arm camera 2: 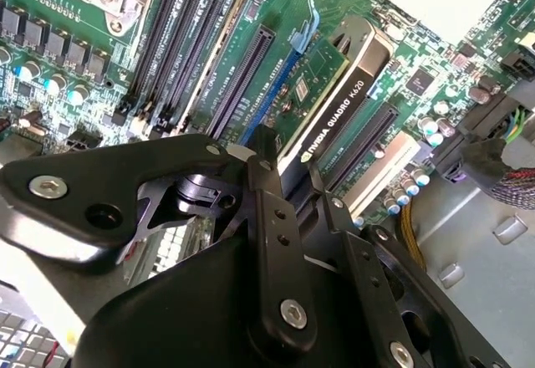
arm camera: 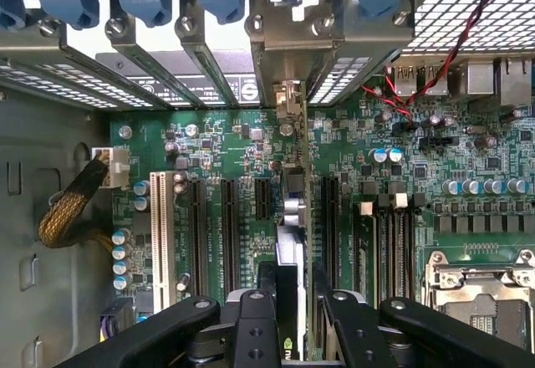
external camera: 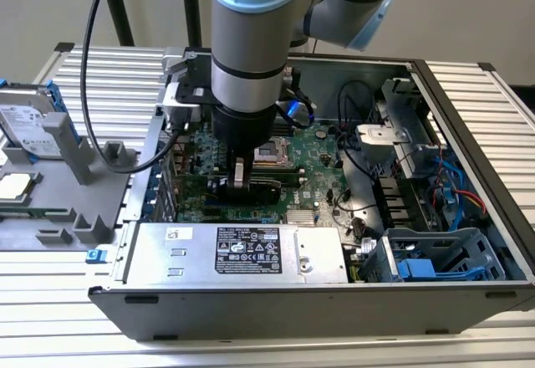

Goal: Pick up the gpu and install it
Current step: 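Insert the gpu into the slot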

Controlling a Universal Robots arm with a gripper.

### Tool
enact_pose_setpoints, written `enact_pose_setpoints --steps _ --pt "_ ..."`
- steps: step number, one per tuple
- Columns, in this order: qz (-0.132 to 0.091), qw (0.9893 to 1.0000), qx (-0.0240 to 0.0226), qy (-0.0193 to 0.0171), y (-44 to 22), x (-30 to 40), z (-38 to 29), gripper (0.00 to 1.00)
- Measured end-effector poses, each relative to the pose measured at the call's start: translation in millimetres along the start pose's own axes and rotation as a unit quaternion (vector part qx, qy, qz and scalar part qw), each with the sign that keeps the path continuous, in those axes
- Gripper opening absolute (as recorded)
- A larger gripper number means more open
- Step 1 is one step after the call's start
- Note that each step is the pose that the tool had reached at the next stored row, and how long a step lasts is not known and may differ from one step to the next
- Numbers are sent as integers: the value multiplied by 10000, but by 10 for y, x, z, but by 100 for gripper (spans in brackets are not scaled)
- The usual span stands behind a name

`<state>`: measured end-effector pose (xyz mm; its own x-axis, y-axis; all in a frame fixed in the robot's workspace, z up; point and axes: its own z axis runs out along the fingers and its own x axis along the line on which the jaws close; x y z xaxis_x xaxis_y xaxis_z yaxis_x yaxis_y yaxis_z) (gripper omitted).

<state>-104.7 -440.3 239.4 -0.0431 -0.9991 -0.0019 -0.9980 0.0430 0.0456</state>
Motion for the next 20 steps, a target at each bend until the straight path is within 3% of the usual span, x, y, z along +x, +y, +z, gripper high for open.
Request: enact_pose_setpoints --steps 18,20 --pt "0 10000 0 -1 8 -1 42 0" --pt "0 10000 7 -15 6 -4 53 0"
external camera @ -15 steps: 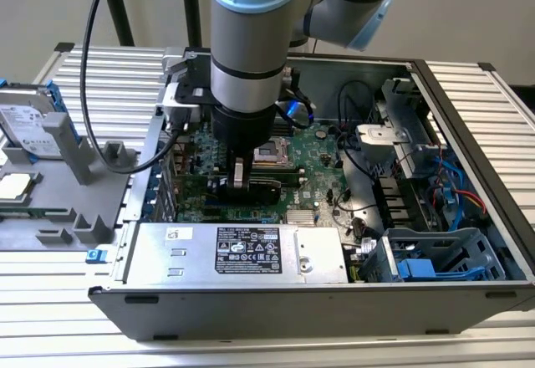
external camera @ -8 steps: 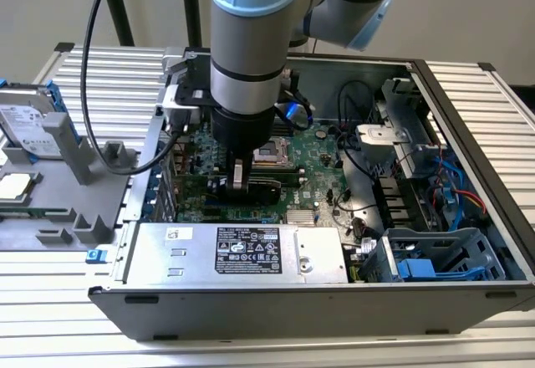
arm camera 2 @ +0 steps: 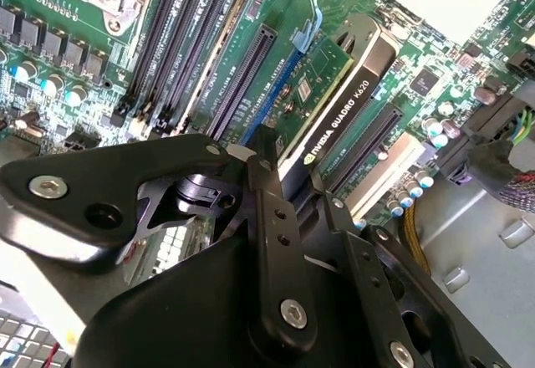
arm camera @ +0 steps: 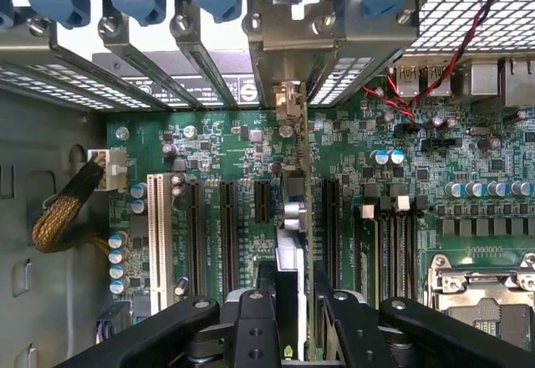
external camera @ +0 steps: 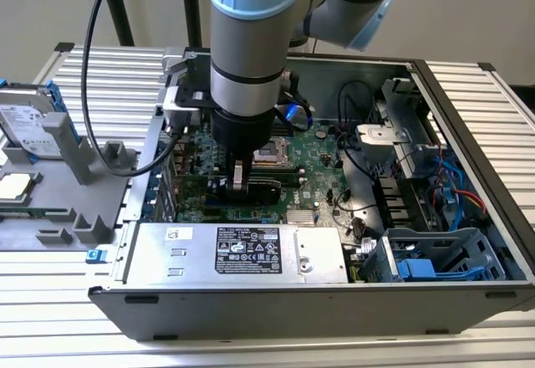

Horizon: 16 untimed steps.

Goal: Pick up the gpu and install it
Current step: 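Insert the gpu into the slot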

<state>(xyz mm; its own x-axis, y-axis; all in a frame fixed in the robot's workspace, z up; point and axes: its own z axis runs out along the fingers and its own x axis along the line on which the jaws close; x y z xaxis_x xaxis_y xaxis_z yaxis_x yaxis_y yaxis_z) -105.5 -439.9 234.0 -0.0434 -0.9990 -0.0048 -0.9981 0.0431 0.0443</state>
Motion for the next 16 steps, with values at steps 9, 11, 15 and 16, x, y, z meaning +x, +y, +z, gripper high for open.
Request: enact_pose_setpoints --steps 9,11,15,16 --pt "0 10000 -7 12 9 2 -178 100" --pt "0 10000 -7 12 14 2 -271 100" --pt "0 10000 -7 14 21 1 -452 100" --pt "0 10000 -7 14 22 1 -483 100"
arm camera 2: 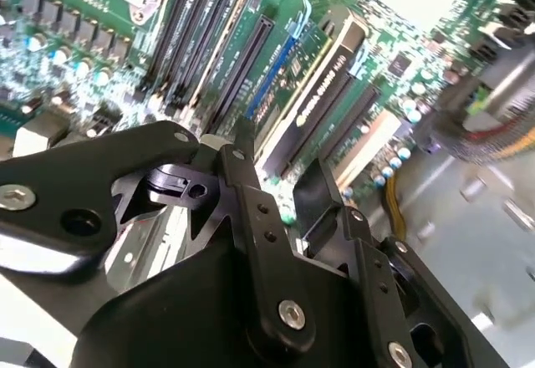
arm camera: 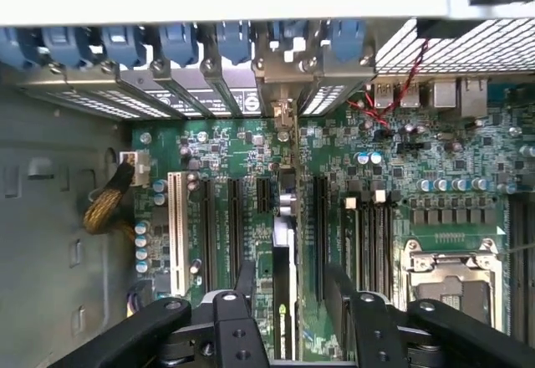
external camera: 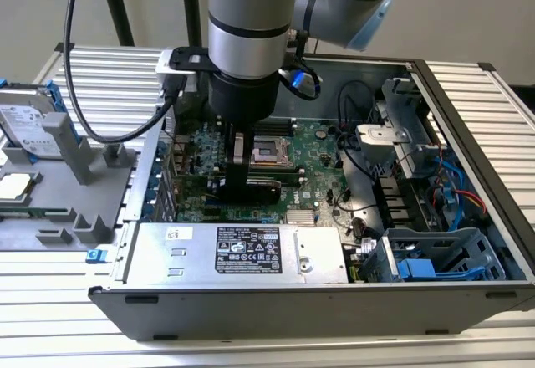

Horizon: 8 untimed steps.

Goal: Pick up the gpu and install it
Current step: 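Insert the gpu into the slot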

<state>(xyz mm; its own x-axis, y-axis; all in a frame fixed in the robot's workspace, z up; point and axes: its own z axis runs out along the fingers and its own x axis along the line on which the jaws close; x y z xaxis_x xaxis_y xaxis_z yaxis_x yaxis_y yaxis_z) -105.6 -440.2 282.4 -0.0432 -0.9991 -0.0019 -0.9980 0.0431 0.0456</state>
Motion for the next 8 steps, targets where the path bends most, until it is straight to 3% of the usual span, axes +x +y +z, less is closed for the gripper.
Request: enact_pose_setpoints --steps 2,3,8 --pt "0 10000 0 2 0 -1 -11 100" --pt "0 10000 1 2 0 -1 -11 0" --pt "0 10000 1 4 1 -1 -12 0"
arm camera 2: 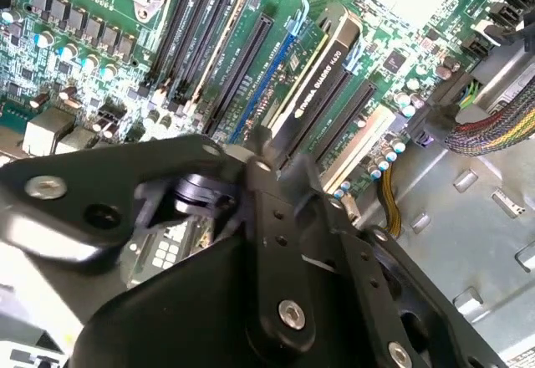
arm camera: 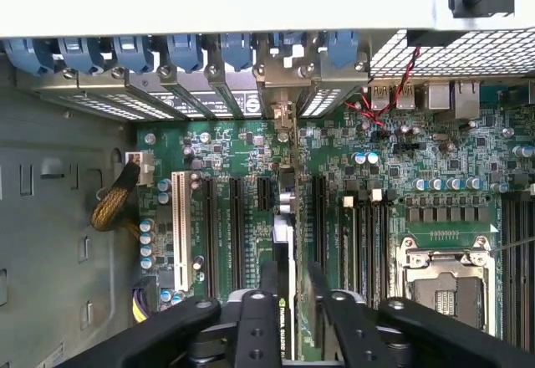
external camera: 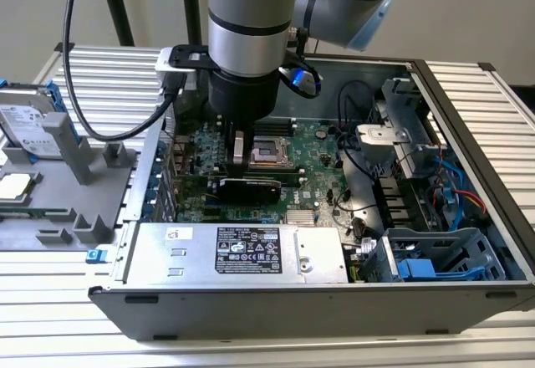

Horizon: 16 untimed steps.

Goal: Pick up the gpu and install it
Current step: 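Insert the gpu into the slot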

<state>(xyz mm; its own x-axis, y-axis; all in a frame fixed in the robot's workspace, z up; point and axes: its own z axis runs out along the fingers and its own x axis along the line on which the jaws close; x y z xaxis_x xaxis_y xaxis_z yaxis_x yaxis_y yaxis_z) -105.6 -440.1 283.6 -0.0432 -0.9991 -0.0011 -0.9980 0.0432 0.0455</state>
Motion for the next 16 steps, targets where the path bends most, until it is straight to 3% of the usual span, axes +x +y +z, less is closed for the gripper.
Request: enact_pose_setpoints --steps 16 --pt "0 10000 5 5 6 0 0 0"
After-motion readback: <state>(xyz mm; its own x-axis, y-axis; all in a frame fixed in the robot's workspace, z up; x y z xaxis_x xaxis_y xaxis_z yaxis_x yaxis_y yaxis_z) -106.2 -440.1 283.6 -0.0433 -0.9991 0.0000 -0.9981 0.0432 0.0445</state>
